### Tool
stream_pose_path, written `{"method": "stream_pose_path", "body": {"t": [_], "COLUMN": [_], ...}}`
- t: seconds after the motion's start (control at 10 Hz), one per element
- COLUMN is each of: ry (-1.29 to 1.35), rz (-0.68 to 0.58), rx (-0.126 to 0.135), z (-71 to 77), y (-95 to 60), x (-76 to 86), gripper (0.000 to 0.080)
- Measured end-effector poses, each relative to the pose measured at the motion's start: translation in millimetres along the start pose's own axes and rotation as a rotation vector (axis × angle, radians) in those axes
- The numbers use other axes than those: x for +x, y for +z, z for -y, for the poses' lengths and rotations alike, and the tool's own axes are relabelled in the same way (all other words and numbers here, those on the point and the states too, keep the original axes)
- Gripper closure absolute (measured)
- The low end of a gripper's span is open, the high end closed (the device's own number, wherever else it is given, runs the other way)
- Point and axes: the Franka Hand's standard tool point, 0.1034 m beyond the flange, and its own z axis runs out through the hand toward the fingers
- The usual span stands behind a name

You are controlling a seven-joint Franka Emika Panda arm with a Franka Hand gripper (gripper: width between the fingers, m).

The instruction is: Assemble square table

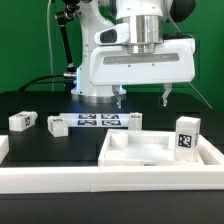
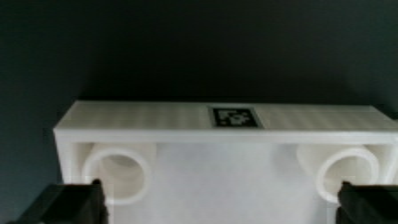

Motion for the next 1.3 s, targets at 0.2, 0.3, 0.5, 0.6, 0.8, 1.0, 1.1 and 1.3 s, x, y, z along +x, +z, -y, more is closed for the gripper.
{"method": "stream_pose_path", "body": {"t": [0.2, 0.3, 0.5, 0.6, 0.8, 1.0, 1.1, 1.3], "ry": [-0.001, -0.001, -0.002, -0.003, -0.005, -0.005, -0.005, -0.004], "rz": [0.016, 0.021, 0.039, 0.043, 0.059, 0.068, 0.075, 0.094], "rx": [-0.004, -0.005, -0.008, -0.009, -0.013, -0.015, -0.015, -0.014], "z": [-2.3, -3.1, -5.5, -5.9, -7.7, -8.8, -8.8, -8.3], "y": [1.9, 2.8, 4.5, 5.3, 7.7, 9.4, 9.7, 10.3], "x": [-12.1, -15.6, -28.8, -31.6, -42.8, -48.5, -49.1, -50.1], "gripper": [0.0151, 0.0151, 0.0151, 0.0151, 0.0151, 0.0151, 0.0151, 0.0151]}}
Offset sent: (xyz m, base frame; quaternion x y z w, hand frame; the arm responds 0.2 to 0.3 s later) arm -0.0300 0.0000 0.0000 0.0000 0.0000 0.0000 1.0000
